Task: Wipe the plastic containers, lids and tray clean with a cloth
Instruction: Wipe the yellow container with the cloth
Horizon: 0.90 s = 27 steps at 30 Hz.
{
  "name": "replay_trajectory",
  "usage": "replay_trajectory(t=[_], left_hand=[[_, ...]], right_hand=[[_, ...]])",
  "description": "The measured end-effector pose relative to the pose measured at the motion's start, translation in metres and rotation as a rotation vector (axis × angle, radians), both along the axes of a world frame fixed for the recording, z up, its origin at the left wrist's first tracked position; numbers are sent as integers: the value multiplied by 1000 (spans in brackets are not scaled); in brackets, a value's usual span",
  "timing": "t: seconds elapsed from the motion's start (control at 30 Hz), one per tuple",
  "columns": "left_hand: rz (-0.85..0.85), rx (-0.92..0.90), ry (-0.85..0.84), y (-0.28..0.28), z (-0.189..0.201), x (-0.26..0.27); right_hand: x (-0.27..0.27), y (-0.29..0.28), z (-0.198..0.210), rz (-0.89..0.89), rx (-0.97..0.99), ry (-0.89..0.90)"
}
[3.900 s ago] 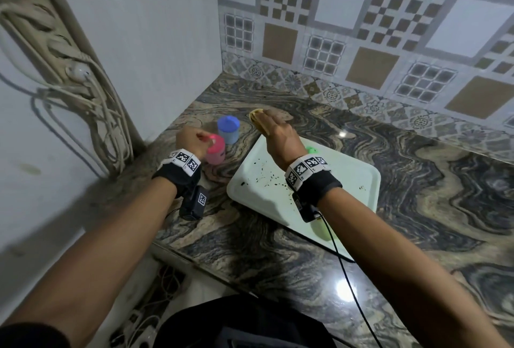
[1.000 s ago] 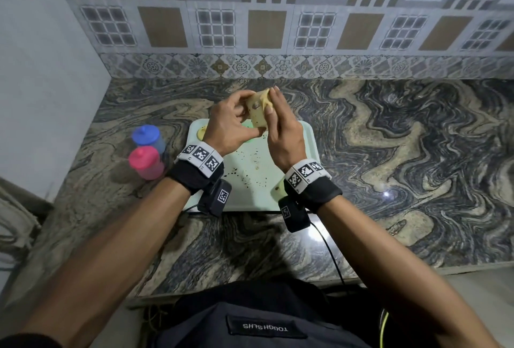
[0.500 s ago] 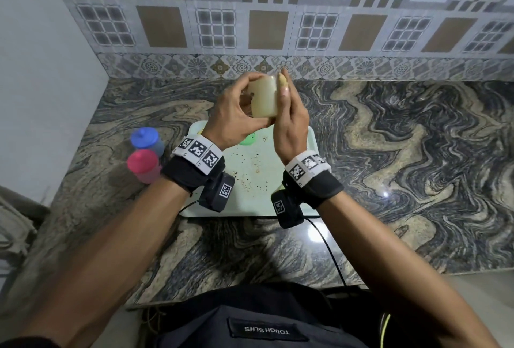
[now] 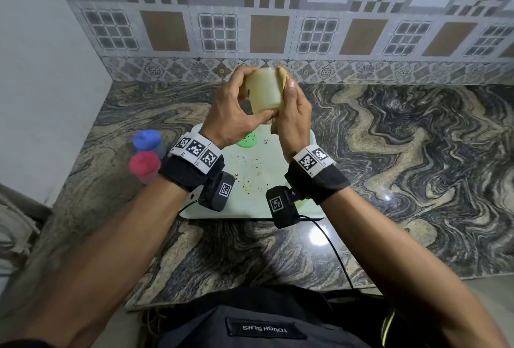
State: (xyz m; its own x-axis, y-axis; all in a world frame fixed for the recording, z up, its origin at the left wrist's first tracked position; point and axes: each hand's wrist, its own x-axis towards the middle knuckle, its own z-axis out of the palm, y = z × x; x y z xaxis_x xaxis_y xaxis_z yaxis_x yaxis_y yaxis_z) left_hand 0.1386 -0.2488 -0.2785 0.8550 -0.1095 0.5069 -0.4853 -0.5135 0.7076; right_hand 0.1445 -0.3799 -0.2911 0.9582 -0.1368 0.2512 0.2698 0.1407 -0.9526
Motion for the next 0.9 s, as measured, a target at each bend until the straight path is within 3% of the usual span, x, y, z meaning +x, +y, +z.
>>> replay_trajectory(t=[0.23, 0.4, 0.43, 0.57, 0.67, 0.83, 0.9], left_hand=[[42, 202, -97, -5, 22, 0], [-44, -112, -11, -8, 16, -2], [-35, -105, 17, -8, 15, -1], [68, 185, -47, -2, 29, 3], [30, 215, -122, -7, 36, -1], [-27, -57, -8, -9, 24, -5], [29, 53, 3, -8, 28, -4]], right_hand=[[-8, 4, 7, -27, -74, -70], [-7, 1, 17, -21, 117, 84], [-7, 1, 18, -29, 118, 85], [-10, 1, 19, -67, -45, -91], [-10, 3, 15, -94, -168, -178], [-8, -4, 27, -48, 154, 107], [-14, -6, 33, -33, 106, 18]])
